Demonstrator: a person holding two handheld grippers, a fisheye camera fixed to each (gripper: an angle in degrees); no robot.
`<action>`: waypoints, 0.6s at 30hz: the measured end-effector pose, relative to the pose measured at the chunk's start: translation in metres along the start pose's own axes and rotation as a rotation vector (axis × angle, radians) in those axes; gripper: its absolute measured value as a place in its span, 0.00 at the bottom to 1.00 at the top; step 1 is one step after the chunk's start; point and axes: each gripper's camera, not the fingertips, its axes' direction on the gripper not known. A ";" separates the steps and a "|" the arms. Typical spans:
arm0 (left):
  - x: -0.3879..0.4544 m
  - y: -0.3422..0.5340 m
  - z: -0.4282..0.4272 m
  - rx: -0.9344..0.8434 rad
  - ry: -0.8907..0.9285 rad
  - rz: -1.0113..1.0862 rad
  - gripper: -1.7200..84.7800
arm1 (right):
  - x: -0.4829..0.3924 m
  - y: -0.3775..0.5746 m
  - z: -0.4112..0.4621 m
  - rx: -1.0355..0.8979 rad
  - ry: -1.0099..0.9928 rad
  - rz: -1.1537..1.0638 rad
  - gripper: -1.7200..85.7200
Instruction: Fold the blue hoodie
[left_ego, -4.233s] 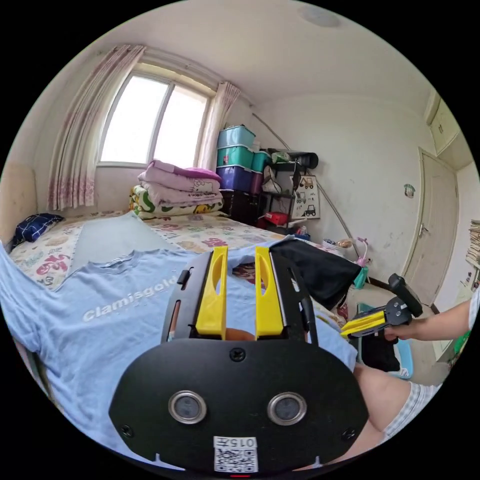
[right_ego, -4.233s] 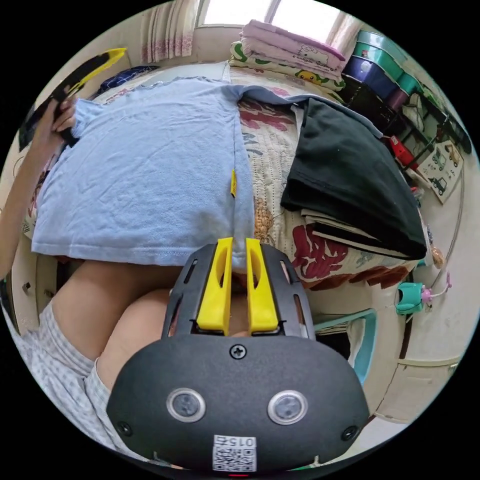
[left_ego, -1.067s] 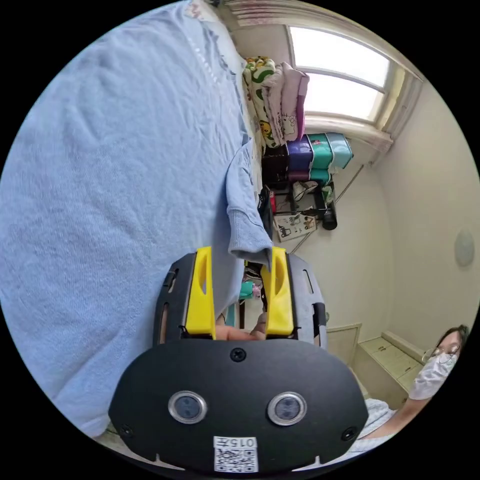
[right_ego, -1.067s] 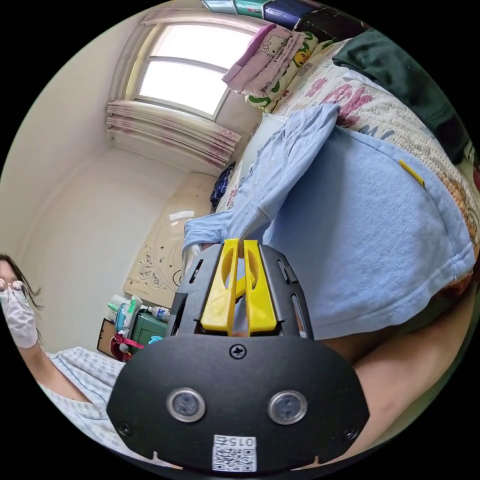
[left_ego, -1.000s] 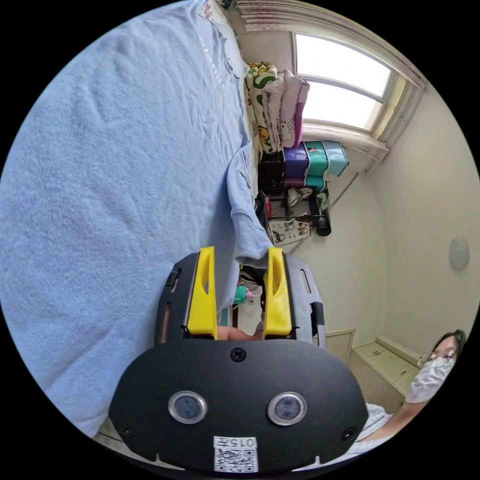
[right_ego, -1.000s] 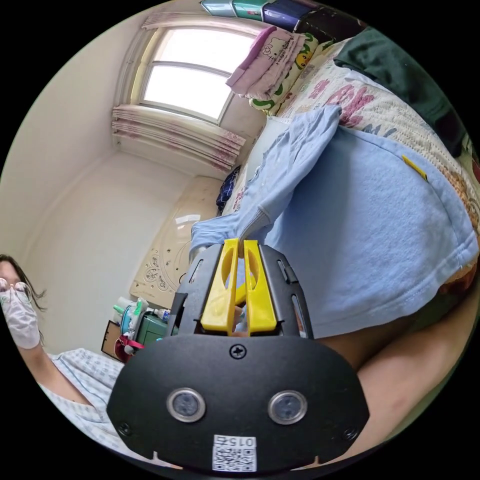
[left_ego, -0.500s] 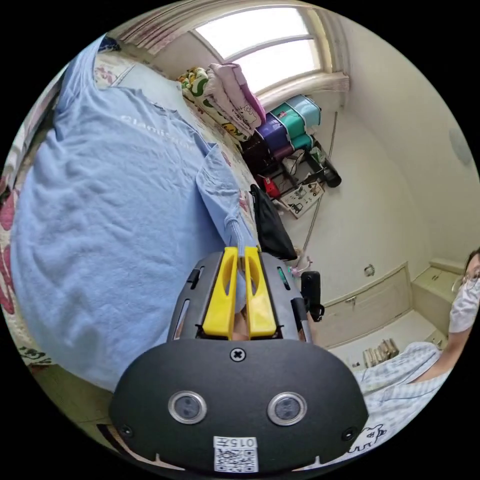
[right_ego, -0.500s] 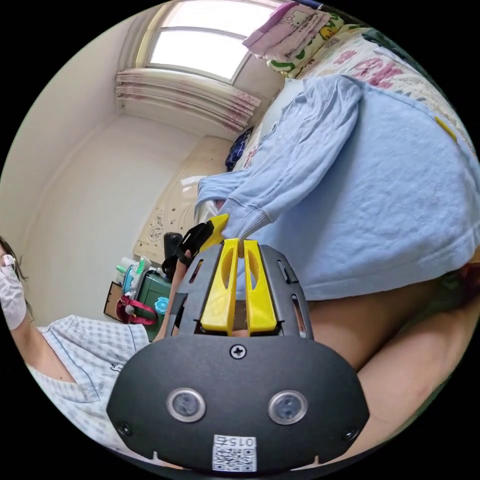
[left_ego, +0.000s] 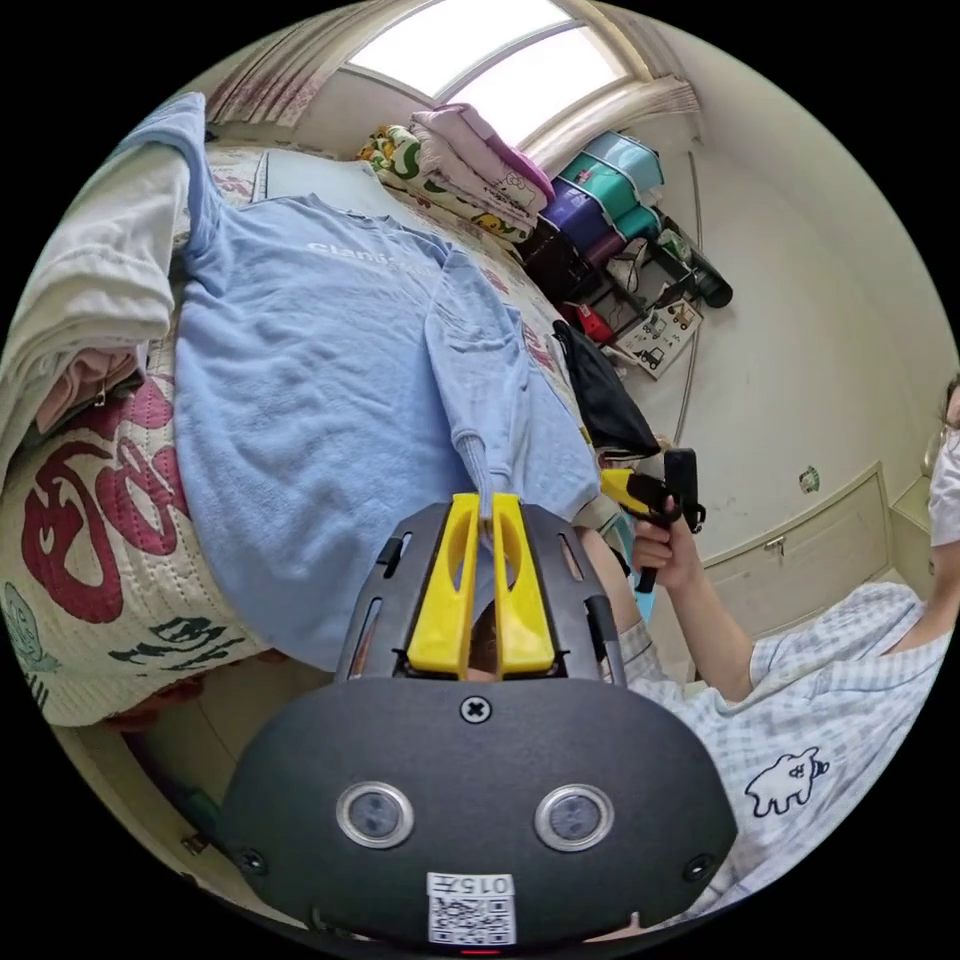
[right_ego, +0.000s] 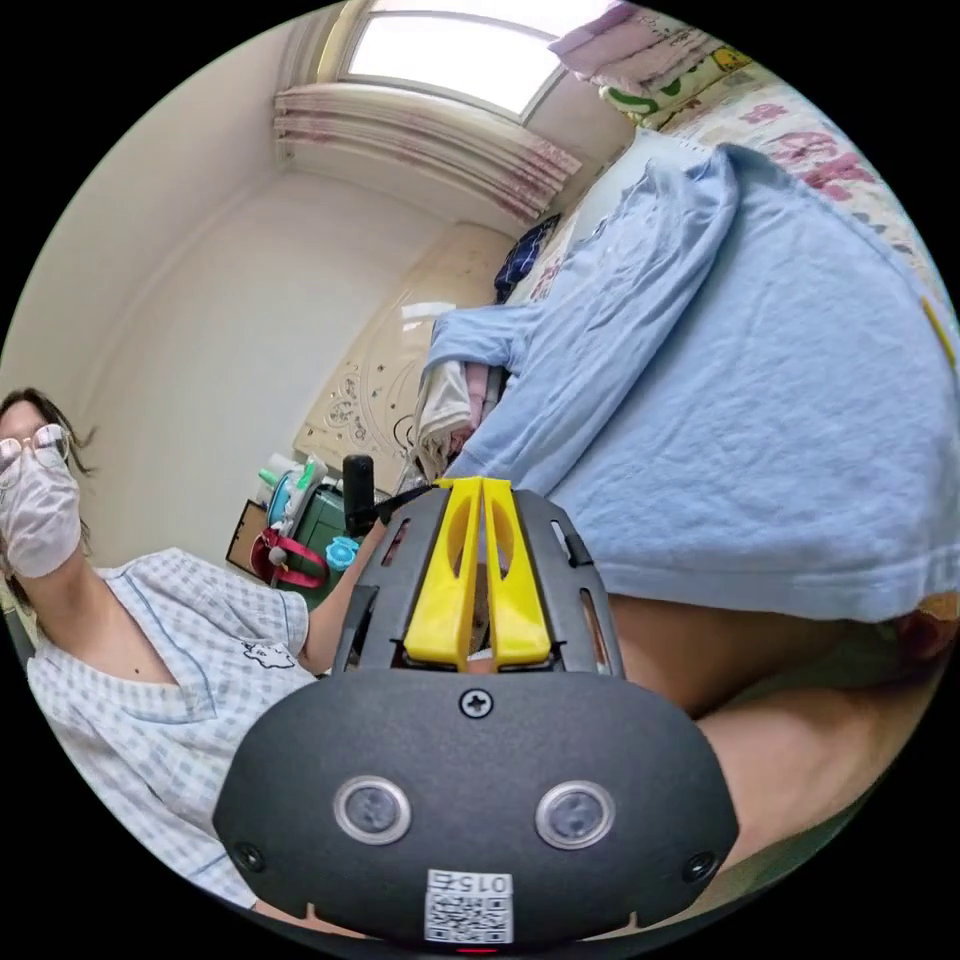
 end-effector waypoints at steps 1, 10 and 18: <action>0.004 -0.002 0.000 -0.032 0.010 0.025 0.04 | 0.003 -0.012 -0.022 0.053 0.024 0.011 0.02; 0.020 -0.062 -0.051 -0.016 -0.063 0.056 0.11 | 0.033 -0.152 -0.105 0.223 0.256 0.141 0.07; 0.023 -0.308 0.036 0.047 0.004 0.110 0.15 | 0.049 -0.313 -0.071 0.209 0.224 0.200 0.12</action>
